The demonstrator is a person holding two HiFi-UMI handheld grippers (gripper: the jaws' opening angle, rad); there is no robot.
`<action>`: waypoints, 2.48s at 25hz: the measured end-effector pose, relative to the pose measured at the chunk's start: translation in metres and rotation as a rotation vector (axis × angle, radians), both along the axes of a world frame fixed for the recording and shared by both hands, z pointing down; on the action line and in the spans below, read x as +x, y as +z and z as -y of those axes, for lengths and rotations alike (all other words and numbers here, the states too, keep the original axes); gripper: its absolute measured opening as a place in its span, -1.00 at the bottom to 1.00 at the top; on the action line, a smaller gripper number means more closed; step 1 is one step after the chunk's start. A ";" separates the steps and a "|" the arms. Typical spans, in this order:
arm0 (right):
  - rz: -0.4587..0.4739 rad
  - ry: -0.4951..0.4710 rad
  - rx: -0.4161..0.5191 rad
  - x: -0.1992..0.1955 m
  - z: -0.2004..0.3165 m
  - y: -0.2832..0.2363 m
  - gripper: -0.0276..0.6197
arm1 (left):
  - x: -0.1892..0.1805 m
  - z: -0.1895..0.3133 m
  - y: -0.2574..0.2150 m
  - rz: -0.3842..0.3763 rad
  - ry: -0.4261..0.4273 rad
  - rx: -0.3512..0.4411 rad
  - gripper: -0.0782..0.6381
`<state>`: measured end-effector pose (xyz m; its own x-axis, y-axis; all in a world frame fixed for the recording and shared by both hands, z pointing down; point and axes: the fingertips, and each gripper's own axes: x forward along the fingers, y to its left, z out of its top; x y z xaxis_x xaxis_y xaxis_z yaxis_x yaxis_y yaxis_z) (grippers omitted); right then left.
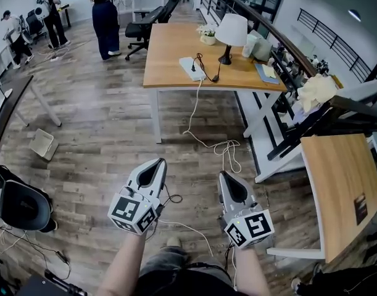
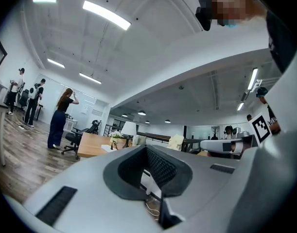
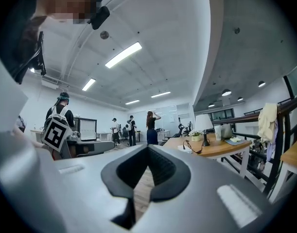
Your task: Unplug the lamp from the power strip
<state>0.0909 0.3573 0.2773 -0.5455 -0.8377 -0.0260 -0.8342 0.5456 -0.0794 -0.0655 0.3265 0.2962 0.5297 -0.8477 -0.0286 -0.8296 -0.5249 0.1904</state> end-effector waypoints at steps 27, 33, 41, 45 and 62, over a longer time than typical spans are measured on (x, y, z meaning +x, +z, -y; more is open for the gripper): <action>0.012 -0.093 -0.042 -0.029 0.148 0.017 -0.89 | -0.028 0.130 0.017 -0.015 -0.093 -0.028 -0.79; -0.006 -0.139 -0.038 -0.029 0.208 0.013 -0.89 | -0.019 0.186 0.014 -0.007 -0.113 -0.021 -0.79; 0.003 -0.162 -0.037 -0.007 0.282 0.014 -0.89 | -0.006 0.257 0.008 0.009 -0.151 -0.012 -0.79; 0.003 -0.184 -0.033 0.001 0.311 0.016 -0.89 | 0.006 0.287 0.010 0.013 -0.159 -0.009 -0.79; 0.034 -0.196 -0.067 0.021 0.368 0.034 -0.89 | 0.033 0.342 0.023 0.034 -0.154 -0.027 -0.79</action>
<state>0.1117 -0.0103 0.3116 -0.6978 -0.7163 0.0048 -0.7090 0.6897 -0.1473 -0.0322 -0.0151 0.3192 0.3934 -0.9193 0.0110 -0.9062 -0.3858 0.1730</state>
